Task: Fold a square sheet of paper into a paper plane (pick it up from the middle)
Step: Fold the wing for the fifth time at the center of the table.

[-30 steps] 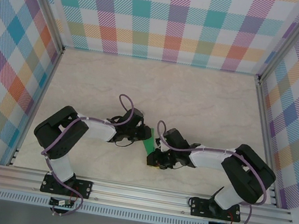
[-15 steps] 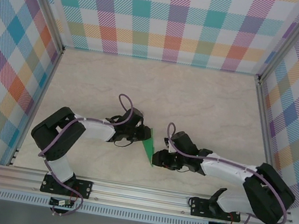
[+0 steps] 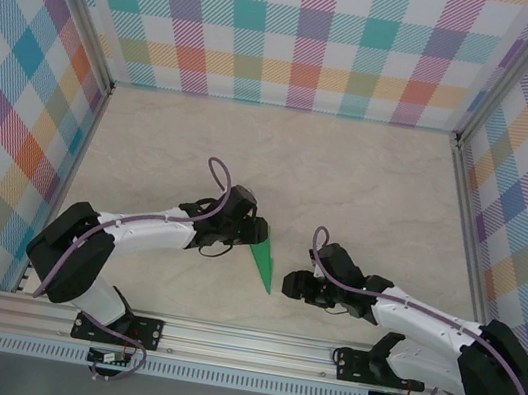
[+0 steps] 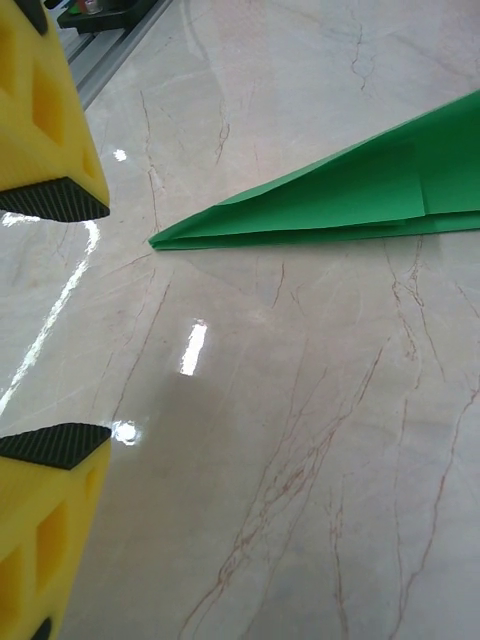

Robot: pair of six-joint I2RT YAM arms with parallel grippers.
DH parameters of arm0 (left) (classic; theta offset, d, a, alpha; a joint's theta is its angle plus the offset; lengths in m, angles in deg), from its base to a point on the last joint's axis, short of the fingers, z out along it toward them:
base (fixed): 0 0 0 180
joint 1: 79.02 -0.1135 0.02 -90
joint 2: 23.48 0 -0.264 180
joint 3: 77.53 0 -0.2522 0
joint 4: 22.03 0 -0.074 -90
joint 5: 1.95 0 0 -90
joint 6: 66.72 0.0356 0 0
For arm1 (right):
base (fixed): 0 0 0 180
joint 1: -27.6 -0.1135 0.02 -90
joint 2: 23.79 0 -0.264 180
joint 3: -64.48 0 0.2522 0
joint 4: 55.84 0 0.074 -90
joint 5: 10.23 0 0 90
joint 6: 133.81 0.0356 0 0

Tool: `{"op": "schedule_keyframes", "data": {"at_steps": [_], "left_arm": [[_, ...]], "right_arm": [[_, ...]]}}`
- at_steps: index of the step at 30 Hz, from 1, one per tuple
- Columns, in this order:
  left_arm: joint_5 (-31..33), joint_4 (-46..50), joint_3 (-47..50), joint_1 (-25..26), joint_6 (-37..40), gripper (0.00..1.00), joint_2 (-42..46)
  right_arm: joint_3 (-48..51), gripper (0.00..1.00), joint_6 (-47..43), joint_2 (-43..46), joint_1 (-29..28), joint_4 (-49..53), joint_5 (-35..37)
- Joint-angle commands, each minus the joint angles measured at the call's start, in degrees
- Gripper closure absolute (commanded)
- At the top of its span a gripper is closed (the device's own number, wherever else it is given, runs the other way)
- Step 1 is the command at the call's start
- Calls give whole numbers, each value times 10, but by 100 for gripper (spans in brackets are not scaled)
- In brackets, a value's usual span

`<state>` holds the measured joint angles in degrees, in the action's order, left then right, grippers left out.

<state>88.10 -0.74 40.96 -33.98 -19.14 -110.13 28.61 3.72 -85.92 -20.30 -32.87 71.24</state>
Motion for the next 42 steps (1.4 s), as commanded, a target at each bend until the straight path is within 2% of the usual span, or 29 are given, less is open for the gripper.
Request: {"op": "schedule_keyframes", "data": {"at_steps": [1, 6, 11, 17, 21, 24, 31, 35, 42], "left_arm": [[43, 54, -15, 21, -8, 48, 18], [72, 78, -18, 41, -20, 42, 22], [86, 102, -23, 50, -29, 42, 21], [104, 125, -33, 58, -38, 43, 16], [122, 146, -39, 61, -48, 44, 12], [142, 156, -31, 61, -63, 49, 21], [176, 200, -19, 55, -83, 57, 45], [146, 165, 4, 50, -71, 59, 71], [89, 106, 23, 44, -49, 60, 87]], "right_arm": [[14, 40, 8, 33, -2, 26, 20], [33, 35, 6, 83, -2, 32, 26], [24, 48, -13, 84, -1, -20, -34], [-23, 53, -32, 4, -1, -46, -37], [-52, 66, -38, -68, -1, -112, -110], [-81, 74, -32, -125, -1, -154, -149], [-162, 84, -36, -255, -1, -185, -176], [-192, 89, -34, -319, 0, -146, -138], [-136, 89, -7, -340, 0, -231, -170]]}}
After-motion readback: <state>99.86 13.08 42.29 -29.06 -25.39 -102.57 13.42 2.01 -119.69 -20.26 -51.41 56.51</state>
